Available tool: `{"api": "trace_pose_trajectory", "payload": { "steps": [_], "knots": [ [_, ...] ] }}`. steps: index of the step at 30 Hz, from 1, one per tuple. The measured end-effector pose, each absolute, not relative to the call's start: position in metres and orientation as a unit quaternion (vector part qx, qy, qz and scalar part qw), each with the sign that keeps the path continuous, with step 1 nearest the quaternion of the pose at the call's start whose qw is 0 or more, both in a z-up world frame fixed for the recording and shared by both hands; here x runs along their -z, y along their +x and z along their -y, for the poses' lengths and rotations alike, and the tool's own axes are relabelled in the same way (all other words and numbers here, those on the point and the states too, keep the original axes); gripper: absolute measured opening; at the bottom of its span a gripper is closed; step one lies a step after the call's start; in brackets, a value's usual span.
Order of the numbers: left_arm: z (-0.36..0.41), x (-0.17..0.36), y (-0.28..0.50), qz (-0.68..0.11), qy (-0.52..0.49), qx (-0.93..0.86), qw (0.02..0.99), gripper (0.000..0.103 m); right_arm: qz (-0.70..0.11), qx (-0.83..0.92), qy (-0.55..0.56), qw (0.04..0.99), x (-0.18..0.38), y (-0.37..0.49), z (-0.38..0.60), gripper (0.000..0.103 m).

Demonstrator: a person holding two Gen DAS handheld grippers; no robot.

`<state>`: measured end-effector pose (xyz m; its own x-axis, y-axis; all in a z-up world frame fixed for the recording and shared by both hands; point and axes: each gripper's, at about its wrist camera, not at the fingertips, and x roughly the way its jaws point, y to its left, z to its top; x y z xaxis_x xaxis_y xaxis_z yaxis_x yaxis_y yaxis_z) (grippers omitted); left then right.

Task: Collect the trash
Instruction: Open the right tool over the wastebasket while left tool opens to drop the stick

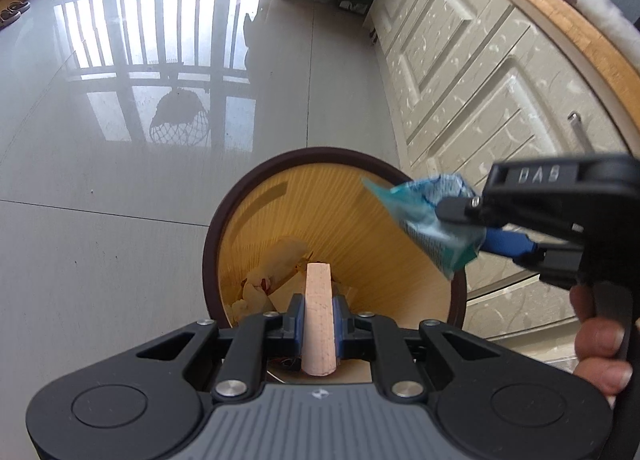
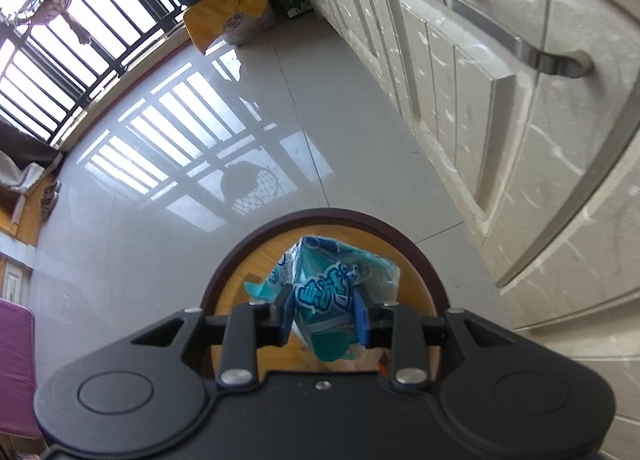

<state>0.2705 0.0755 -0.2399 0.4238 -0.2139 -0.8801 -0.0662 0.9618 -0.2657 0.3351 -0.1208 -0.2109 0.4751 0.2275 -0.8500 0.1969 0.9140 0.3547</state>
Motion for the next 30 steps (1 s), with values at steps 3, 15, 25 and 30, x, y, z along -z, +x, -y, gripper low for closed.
{"api": "trace_pose_trajectory", "payload": {
  "steps": [3, 15, 25, 30],
  "knots": [
    [-0.073, 0.247, 0.275, -0.542, -0.129, 0.043, 0.830, 0.015, -0.506, -0.025, 0.229, 0.831, 0.213, 0.339, 0.122, 0.039],
    [-0.068, 0.265, 0.293, -0.554, -0.122, 0.030, 0.823, 0.015, -0.528, -0.051, 0.202, 0.824, 0.218, 0.349, 0.117, 0.084],
    [-0.069, 0.266, 0.306, -0.566, -0.106, 0.018, 0.817, 0.049, -0.575, -0.054, 0.155, 0.801, 0.228, 0.349, 0.124, 0.095],
    [-0.070, 0.262, 0.302, -0.581, -0.089, 0.020, 0.809, 0.069, -0.586, -0.064, 0.126, 0.798, 0.229, 0.346, 0.124, 0.102]
  ]
}}
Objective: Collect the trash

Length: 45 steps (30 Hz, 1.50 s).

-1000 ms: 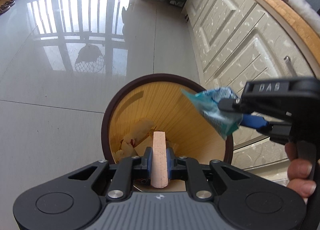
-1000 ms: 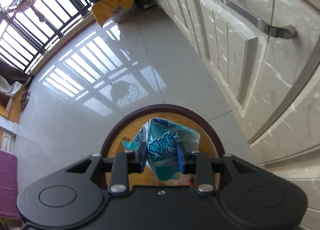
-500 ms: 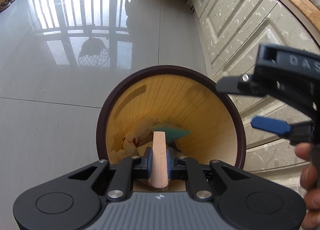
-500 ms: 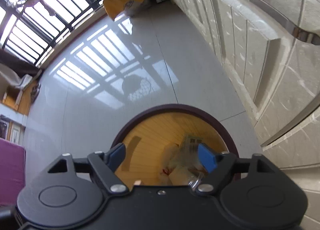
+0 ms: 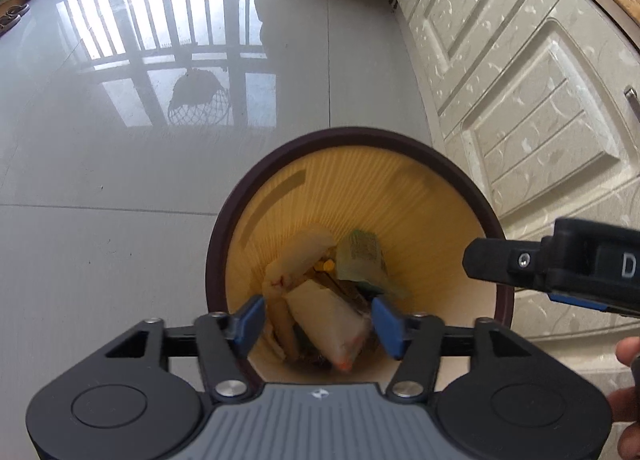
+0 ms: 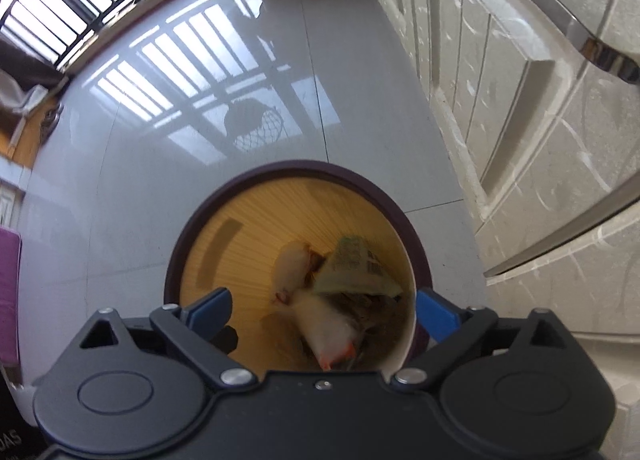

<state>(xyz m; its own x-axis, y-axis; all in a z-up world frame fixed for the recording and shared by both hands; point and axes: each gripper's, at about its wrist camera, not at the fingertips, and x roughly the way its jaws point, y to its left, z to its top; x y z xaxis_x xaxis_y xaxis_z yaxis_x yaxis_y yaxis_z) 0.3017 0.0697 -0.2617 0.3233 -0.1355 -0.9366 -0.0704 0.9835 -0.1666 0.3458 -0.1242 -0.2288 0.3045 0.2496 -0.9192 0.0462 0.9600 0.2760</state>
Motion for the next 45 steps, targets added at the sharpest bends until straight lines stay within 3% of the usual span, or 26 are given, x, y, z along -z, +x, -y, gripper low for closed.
{"api": "trace_pose_trajectory", "payload": {
  "steps": [6, 13, 45],
  "knots": [
    [-0.072, 0.252, 0.295, -0.590, -0.081, 0.017, 0.803, 0.090, -0.592, -0.074, 0.097, 0.796, 0.225, 0.338, 0.124, 0.103],
    [-0.080, 0.230, 0.286, -0.586, -0.092, 0.016, 0.805, 0.103, -0.576, -0.087, 0.064, 0.810, 0.202, 0.329, 0.116, 0.103],
    [-0.080, -0.027, 0.185, -0.442, -0.006, -0.004, 0.897, 0.103, -0.428, -0.077, 0.021, 0.900, -0.051, 0.204, 0.152, 0.103]
  ]
}}
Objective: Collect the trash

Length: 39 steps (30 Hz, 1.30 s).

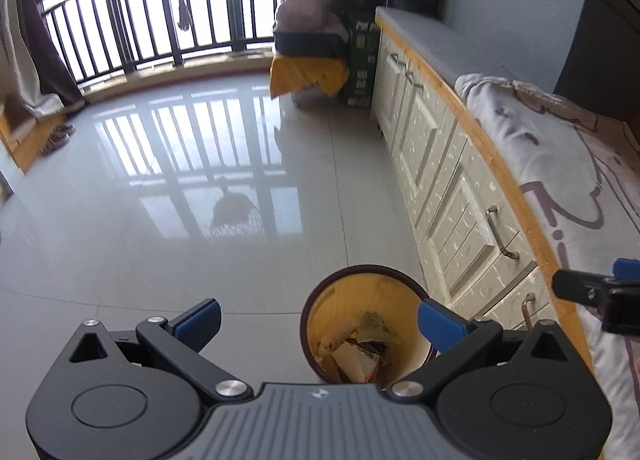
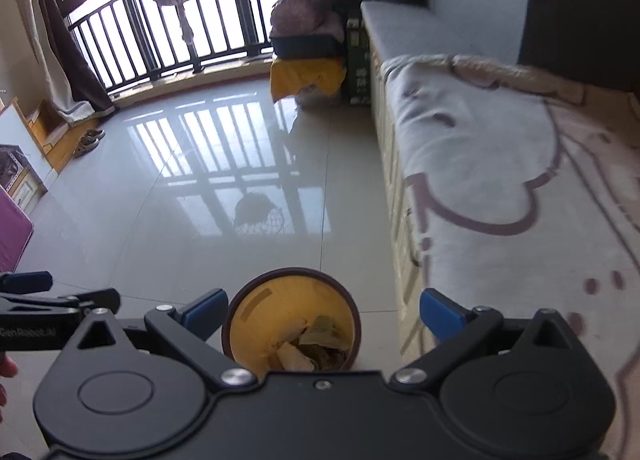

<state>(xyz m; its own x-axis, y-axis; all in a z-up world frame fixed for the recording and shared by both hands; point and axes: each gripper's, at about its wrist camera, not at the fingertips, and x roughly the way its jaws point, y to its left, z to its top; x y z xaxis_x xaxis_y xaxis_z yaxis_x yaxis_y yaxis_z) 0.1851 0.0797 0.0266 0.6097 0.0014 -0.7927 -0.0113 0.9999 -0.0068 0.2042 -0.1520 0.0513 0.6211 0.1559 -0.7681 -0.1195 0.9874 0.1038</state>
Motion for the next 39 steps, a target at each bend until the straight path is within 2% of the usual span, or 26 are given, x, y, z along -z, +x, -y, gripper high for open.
{"api": "trace_pose_trajectory", "payload": {
  "steps": [8, 18, 29, 39],
  "knots": [
    [-0.071, -0.061, 0.139, -0.403, 0.006, -0.006, 0.915, 0.103, -0.400, -0.075, 0.020, 0.913, -0.083, 0.159, 0.169, 0.103],
    [-0.062, -0.073, 0.089, -0.355, 0.023, -0.013, 0.934, 0.103, -0.370, -0.070, 0.020, 0.926, -0.091, 0.105, 0.184, 0.103],
    [-0.052, -0.051, 0.057, -0.339, 0.038, -0.006, 0.940, 0.103, -0.345, -0.052, 0.011, 0.937, -0.077, 0.062, 0.198, 0.103],
    [-0.054, -0.023, 0.033, -0.321, 0.011, 0.007, 0.947, 0.103, -0.305, -0.032, 0.012, 0.952, -0.064, 0.034, 0.200, 0.103]
  ]
}}
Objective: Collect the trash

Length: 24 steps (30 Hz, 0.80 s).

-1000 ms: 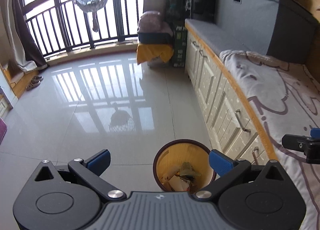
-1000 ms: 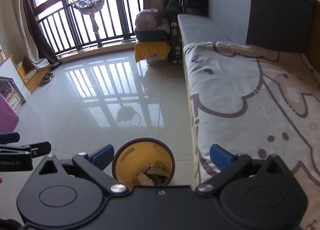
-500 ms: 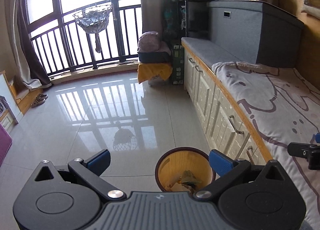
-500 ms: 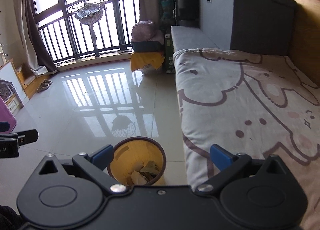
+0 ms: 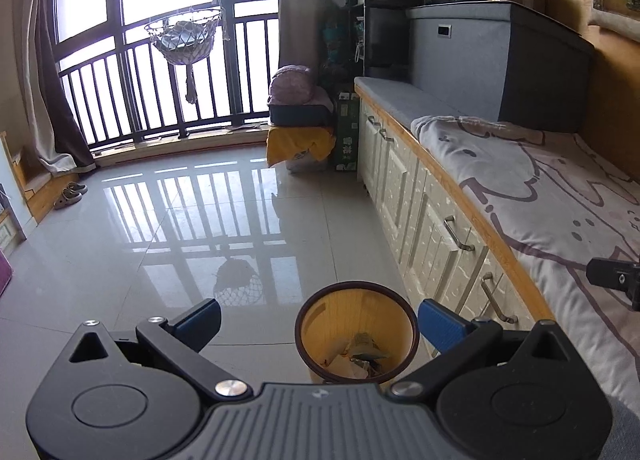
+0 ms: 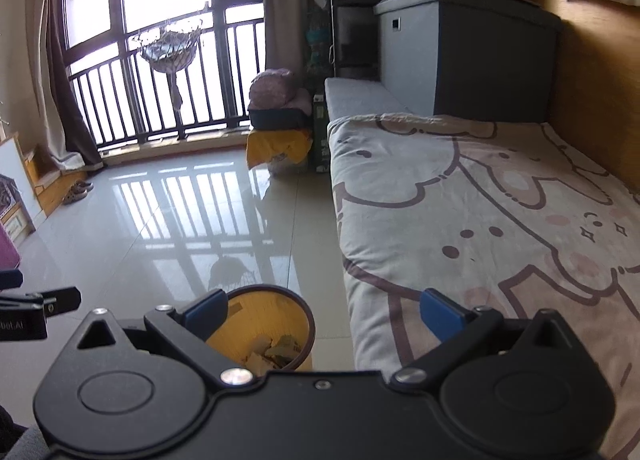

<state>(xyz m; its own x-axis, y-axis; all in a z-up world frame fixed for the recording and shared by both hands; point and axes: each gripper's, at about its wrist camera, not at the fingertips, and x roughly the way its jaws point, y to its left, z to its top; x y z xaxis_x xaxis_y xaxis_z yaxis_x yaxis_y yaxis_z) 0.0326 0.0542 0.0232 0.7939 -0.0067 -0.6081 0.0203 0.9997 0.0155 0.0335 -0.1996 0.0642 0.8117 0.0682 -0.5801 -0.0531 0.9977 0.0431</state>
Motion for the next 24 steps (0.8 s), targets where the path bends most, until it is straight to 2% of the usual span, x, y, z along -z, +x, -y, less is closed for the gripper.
{"api": "trace_pose_trajectory", "payload": {
  "steps": [24],
  "knots": [
    [-0.054, -0.001, 0.025, -0.318, 0.009, 0.011, 0.948, 0.103, -0.289, -0.005, -0.021, 0.957, -0.034, 0.018, 0.185, 0.103]
  ]
}}
